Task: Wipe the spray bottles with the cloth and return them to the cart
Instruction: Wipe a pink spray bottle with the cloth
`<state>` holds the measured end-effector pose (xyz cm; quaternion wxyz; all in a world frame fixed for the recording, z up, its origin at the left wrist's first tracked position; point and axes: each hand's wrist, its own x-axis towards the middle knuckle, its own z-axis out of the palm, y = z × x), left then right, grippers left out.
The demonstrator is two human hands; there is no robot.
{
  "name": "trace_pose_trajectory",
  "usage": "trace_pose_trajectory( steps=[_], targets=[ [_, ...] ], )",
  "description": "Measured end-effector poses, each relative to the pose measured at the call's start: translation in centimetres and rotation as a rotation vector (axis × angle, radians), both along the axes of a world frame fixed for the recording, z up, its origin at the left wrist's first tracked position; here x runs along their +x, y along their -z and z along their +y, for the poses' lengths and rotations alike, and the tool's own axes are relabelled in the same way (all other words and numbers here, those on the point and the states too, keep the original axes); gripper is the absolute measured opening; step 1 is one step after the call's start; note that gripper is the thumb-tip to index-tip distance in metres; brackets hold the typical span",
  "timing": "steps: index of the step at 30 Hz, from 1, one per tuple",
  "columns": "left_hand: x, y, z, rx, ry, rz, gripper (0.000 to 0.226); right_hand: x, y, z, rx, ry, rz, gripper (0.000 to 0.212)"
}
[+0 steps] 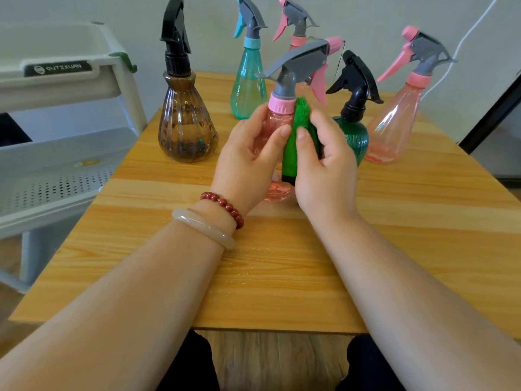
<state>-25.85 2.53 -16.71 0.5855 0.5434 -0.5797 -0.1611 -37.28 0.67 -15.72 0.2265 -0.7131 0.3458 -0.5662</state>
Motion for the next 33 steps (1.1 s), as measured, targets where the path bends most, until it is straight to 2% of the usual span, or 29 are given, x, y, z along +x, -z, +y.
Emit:
trace_pose_trajectory(
  steps=[2,4,9,14,18,19,22,24,28,31,33],
  targets=[
    [0.0,-0.1,0.1,-0.004,0.002,-0.001,0.044,-0.2,-0.1,-0.4,0.174,-0.006,0.024,0.033],
    [-0.1,-0.2,0.2,-0.007,0.004,-0.002,0.039,-0.7,0.0,-0.5,0.221,-0.004,0.011,0.032],
    [-0.4,-0.6,0.7,-0.021,0.057,0.085,0.038,-0.2,-0.3,0.2,-0.069,-0.028,-0.091,0.036],
    [-0.4,-0.7,0.8,-0.032,0.080,0.144,0.036,-0.6,0.1,-0.8,0.200,-0.087,-0.039,0.034],
    [-0.6,-0.4,0.8,-0.021,0.075,0.232,0.035,-0.6,0.2,-0.1,-0.032,-0.095,-0.027,0.038],
    [-0.5,-0.4,0.8,-0.014,0.076,0.249,0.036,-0.4,0.3,-0.2,-0.031,-0.107,-0.011,0.039],
    [-0.5,-0.4,0.6,0.012,0.030,0.214,0.044,-0.2,0.2,-0.6,0.192,-0.109,0.028,0.039],
    [-0.4,-0.4,0.5,0.028,-0.039,0.127,0.044,-0.3,0.2,-0.5,0.248,-0.119,-0.008,0.038],
    [-0.4,-0.7,0.9,-0.008,-0.023,0.101,0.032,-0.5,0.1,0.0,0.107,-0.136,-0.100,0.040],
    [-0.2,-0.8,0.9,-0.012,0.026,0.132,0.030,-0.3,-0.1,-0.6,0.207,-0.110,-0.160,0.028],
    [-0.1,-0.9,0.9,-0.008,0.054,0.182,0.030,-0.2,-0.3,-0.7,0.306,-0.152,-0.265,0.029]
  ],
)
